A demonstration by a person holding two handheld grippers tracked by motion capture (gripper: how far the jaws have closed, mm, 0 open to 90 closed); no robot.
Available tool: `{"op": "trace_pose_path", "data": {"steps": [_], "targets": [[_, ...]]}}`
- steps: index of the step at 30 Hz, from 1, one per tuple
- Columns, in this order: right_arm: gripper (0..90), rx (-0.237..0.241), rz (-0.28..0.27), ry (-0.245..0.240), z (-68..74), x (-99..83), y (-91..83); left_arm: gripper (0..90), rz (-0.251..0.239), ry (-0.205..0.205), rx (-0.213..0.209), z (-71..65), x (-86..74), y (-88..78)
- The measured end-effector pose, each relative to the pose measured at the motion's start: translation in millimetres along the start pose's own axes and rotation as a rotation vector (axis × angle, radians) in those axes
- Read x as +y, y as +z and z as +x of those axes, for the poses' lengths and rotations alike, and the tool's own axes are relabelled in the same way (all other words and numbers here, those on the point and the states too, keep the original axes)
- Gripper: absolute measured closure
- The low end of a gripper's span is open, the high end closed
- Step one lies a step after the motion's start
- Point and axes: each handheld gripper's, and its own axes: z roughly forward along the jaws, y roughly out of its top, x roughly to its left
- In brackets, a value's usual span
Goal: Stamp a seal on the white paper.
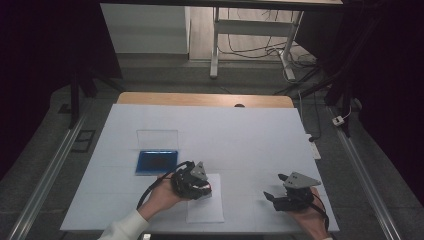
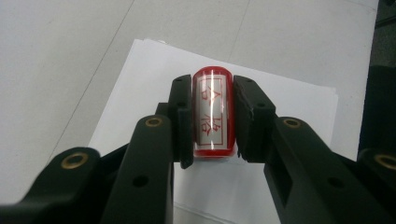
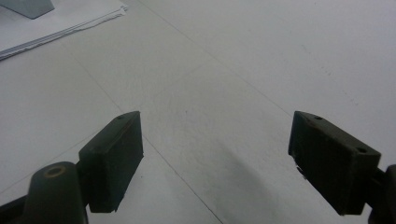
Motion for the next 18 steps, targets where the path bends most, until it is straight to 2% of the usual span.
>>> {"op": "trace_pose_path", "data": {"steps": [18], "targets": [[17.3, -0.003, 0.0, 0.0, 0.0, 0.2, -0.5, 70.2, 0.015, -0.003, 0.003, -1.3, 0.8, 2.4]]}}
